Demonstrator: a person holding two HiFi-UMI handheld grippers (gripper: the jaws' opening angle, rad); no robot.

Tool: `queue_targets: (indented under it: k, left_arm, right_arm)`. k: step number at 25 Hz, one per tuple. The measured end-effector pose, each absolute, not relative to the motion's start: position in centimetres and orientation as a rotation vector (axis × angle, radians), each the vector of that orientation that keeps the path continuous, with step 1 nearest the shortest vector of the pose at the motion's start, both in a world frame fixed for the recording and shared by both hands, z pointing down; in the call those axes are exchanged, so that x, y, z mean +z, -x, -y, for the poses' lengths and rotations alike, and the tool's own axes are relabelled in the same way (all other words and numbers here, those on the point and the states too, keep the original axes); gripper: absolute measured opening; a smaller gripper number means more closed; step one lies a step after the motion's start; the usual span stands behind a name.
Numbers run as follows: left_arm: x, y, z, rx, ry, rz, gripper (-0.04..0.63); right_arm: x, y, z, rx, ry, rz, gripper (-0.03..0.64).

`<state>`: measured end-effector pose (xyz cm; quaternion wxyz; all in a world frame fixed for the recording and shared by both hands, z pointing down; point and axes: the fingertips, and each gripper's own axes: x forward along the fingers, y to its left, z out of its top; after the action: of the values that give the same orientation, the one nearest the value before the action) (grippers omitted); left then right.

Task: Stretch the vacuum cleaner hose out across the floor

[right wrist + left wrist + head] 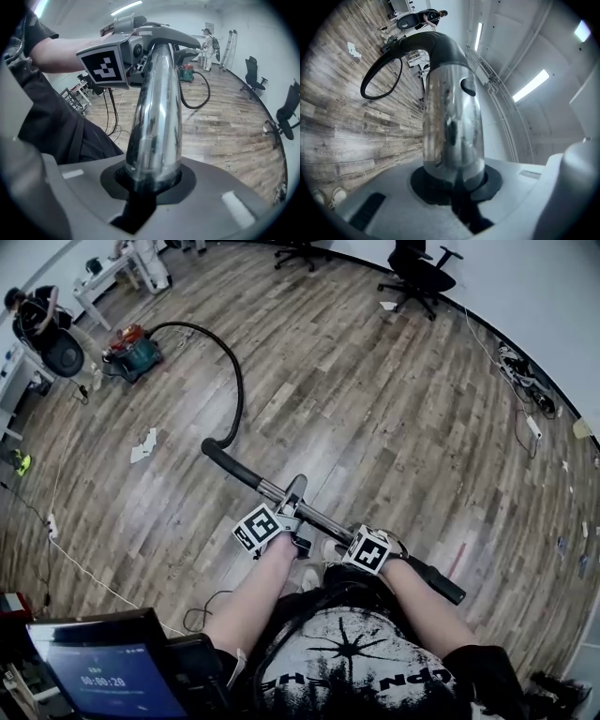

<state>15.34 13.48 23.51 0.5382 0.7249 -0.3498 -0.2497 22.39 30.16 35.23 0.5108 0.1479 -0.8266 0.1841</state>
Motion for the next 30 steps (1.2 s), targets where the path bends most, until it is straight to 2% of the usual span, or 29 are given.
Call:
queue_targets:
  k: [20, 26, 30]
  left_arm:
    - [21.5, -21.0, -16.0, -0.55, -1.77, 0.738, 0.044]
    - [21.3, -25.5, -17.0, -0.55, -1.772, 0.765, 0.044]
    - [22.0, -32.1, -20.2, -0.57, -1.769, 0.794, 0.044]
  right_arm:
    - [33.6, -26.6, -32.8, 0.466, -0.479, 1.971, 0.075]
    - [33.5, -31.4, -33.6, 0.454, -0.462, 1.988, 0.076]
    - [34.1, -38.1, -36.6, 0.431, -0.437, 2.006, 0.075]
